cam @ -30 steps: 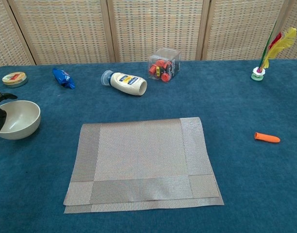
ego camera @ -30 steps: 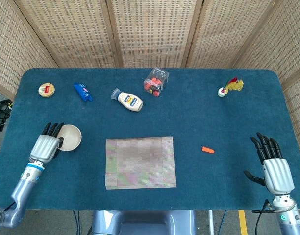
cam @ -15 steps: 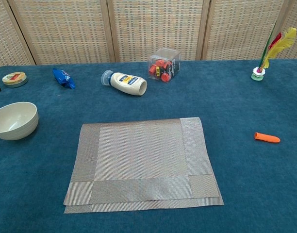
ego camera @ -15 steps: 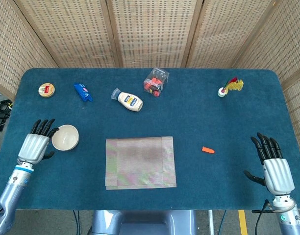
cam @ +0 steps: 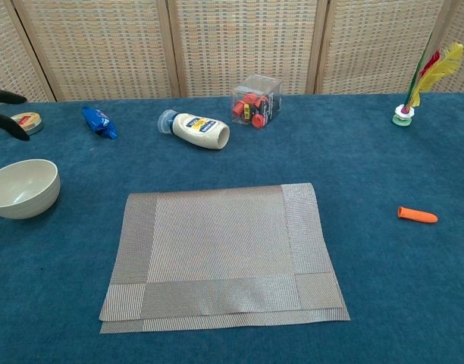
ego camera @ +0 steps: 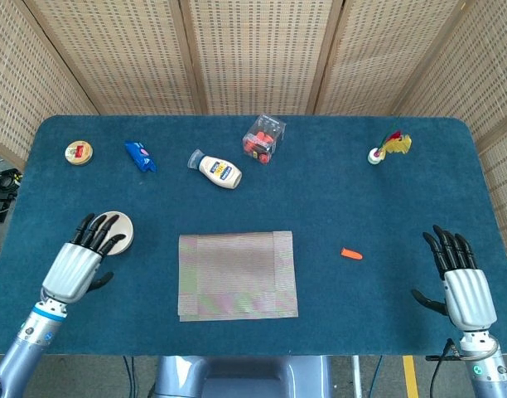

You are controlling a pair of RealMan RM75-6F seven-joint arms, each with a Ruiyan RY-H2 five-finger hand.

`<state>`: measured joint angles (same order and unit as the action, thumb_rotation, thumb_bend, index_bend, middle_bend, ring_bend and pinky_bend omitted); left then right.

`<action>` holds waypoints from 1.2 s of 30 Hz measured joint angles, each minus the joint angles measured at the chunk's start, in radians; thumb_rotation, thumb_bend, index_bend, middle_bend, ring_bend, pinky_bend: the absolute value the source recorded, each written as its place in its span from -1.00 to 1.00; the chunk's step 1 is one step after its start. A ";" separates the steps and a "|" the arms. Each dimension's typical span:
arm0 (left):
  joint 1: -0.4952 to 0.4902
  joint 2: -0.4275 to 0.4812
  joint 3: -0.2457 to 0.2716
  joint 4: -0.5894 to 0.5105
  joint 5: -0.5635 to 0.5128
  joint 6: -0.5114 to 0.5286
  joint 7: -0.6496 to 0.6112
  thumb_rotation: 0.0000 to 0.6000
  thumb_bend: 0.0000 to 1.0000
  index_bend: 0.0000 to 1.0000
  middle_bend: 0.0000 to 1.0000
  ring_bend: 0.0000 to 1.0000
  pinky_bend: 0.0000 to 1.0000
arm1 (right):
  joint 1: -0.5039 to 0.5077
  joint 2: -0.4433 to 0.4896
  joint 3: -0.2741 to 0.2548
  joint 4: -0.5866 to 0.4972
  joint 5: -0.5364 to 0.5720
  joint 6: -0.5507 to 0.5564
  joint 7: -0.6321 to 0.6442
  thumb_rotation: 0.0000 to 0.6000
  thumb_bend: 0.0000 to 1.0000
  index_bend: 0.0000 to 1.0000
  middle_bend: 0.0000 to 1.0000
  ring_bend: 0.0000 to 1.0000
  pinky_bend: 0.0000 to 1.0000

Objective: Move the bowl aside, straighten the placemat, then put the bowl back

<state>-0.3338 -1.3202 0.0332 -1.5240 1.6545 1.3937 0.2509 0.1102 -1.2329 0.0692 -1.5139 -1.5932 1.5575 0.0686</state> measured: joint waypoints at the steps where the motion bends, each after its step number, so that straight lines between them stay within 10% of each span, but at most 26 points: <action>1: 0.000 -0.007 0.006 -0.006 0.007 -0.004 0.011 1.00 -0.65 -0.38 -1.00 -1.00 -1.00 | 0.000 0.000 0.001 0.001 0.001 0.000 0.001 1.00 -0.78 -0.90 -1.00 -1.00 -1.00; 36: -0.001 -0.327 0.079 0.103 0.028 -0.190 0.222 1.00 -0.42 -0.11 -1.00 -1.00 -1.00 | -0.006 0.021 0.014 0.000 0.013 0.013 0.069 1.00 -0.79 -0.90 -1.00 -1.00 -1.00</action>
<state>-0.3344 -1.6476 0.1122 -1.4210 1.6825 1.2034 0.4731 0.1043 -1.2117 0.0832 -1.5139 -1.5800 1.5707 0.1376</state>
